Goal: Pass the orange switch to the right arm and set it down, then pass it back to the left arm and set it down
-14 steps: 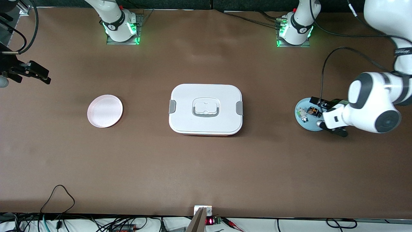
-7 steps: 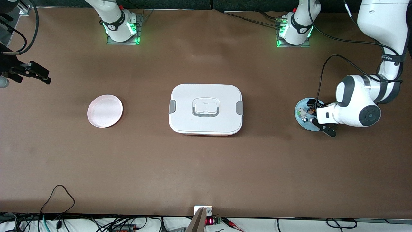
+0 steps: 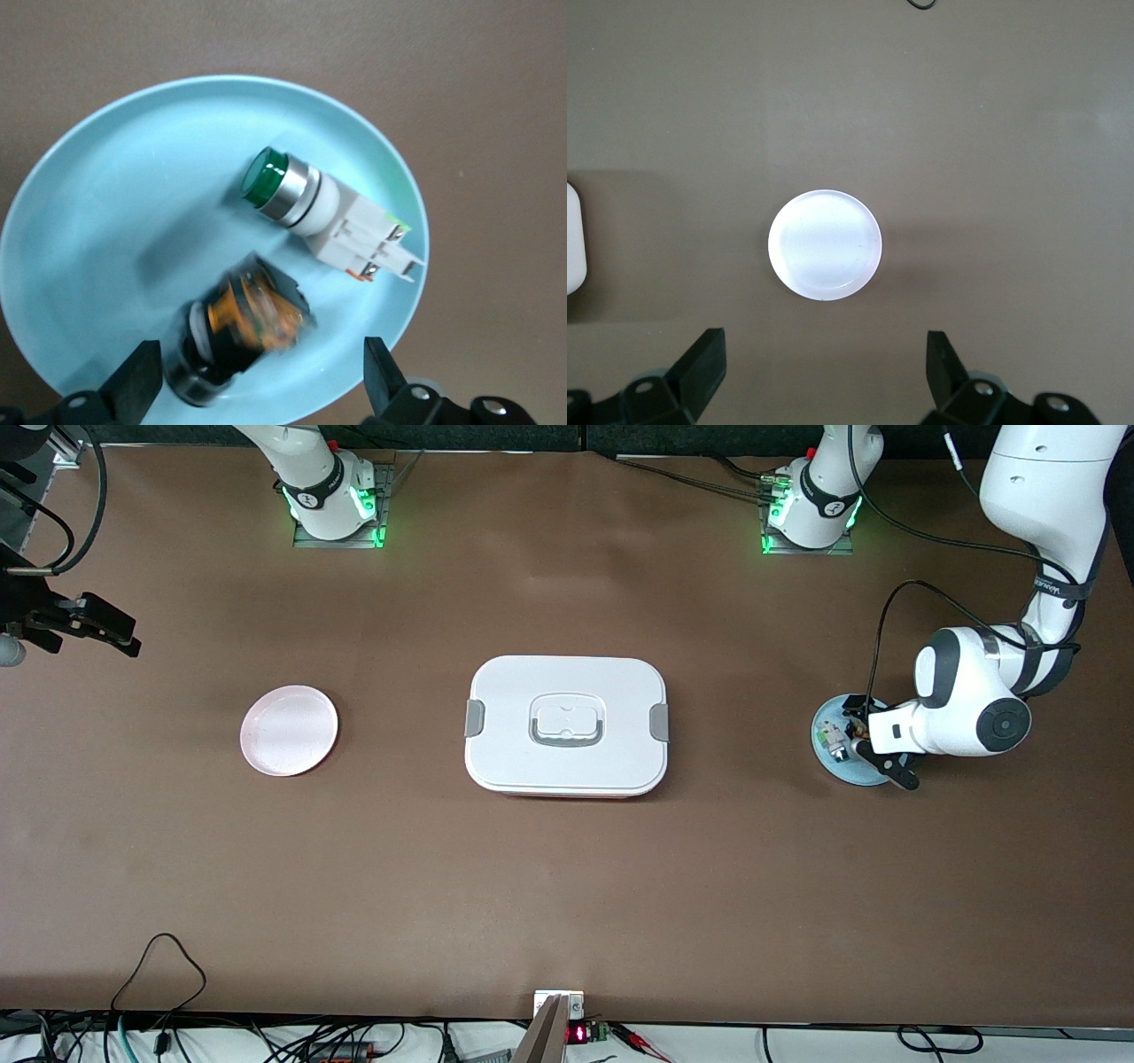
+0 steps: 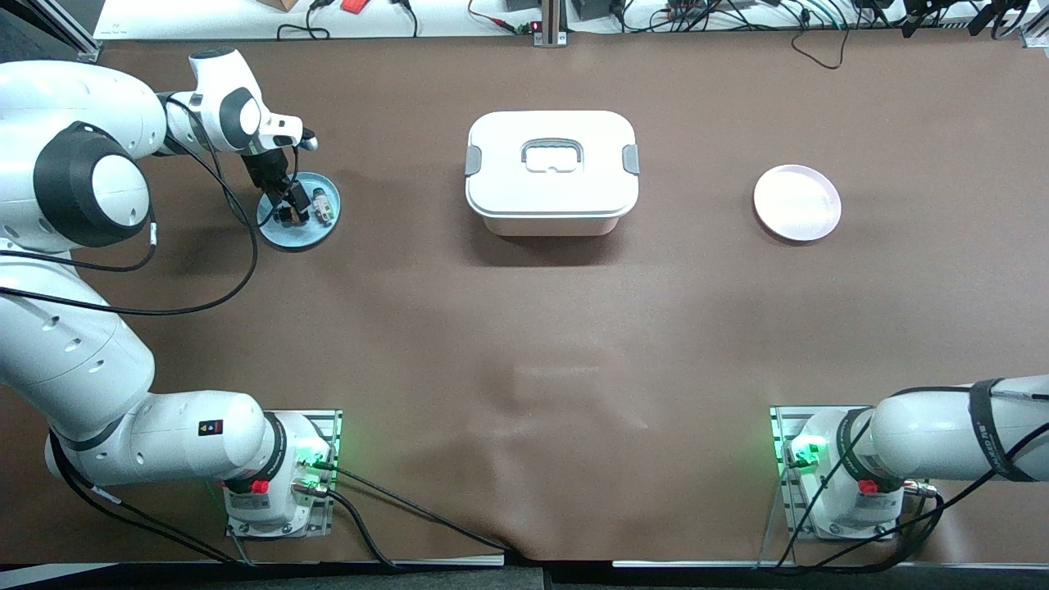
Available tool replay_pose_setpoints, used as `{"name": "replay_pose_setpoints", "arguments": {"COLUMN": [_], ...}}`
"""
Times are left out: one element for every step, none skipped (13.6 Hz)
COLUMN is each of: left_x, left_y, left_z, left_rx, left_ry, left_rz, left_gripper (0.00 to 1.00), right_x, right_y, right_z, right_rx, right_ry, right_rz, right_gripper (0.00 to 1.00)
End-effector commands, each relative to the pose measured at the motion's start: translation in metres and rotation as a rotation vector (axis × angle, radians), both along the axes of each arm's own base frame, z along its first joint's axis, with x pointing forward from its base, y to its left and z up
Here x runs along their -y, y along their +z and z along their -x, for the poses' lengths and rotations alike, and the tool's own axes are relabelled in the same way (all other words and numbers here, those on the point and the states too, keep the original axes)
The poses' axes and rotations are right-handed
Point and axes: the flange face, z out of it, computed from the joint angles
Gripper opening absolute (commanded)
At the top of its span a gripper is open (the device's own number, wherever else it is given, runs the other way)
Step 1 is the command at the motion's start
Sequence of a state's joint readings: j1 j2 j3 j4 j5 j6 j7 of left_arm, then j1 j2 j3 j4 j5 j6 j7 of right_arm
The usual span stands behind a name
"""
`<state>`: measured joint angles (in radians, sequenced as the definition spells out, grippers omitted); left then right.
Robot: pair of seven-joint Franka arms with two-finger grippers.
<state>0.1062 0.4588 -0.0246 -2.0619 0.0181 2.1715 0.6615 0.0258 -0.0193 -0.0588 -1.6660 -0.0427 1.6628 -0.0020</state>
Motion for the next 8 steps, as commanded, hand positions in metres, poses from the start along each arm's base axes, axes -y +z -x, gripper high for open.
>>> {"name": "replay_pose_setpoints", "arguments": {"left_x": [-0.0103, -0.011, -0.0111, -0.0111, -0.0103, -0.0113, -0.0105, -0.011], "left_y": [-0.0122, -0.0138, -0.0138, -0.0144, -0.0142, -0.0133, -0.0125, -0.011], "left_z": [0.0007, 0.0011, 0.0009, 0.0006, 0.0001, -0.0009, -0.0016, -0.0022], "left_rx": [0.009, 0.008, 0.009, 0.012, 0.015, 0.017, 0.015, 0.014], "left_ry": [-0.027, -0.025, -0.026, -0.026, -0.027, -0.026, -0.02, 0.002], "left_rz": [0.005, 0.006, 0.005, 0.005, 0.005, 0.004, 0.004, 0.006], "left_gripper": [1.0, 1.0, 1.0, 1.0, 1.0, 1.0, 1.0, 1.0], "right_x": [0.0019, 0.0019, 0.0019, 0.0019, 0.0019, 0.0019, 0.0019, 0.0019], "right_y": [0.0016, 0.0016, 0.0016, 0.0016, 0.0016, 0.0016, 0.0016, 0.0016], "right_z": [0.0012, 0.0012, 0.0012, 0.0012, 0.0012, 0.0012, 0.0012, 0.0012], "right_rx": [-0.005, -0.005, -0.005, -0.005, -0.005, -0.005, -0.005, -0.005], "right_ry": [0.007, 0.007, 0.007, 0.007, 0.007, 0.007, 0.005, 0.005], "right_rz": [-0.011, -0.011, -0.011, -0.011, -0.011, -0.011, -0.011, -0.011], "right_gripper": [1.0, 1.0, 1.0, 1.0, 1.0, 1.0, 1.0, 1.0]}}
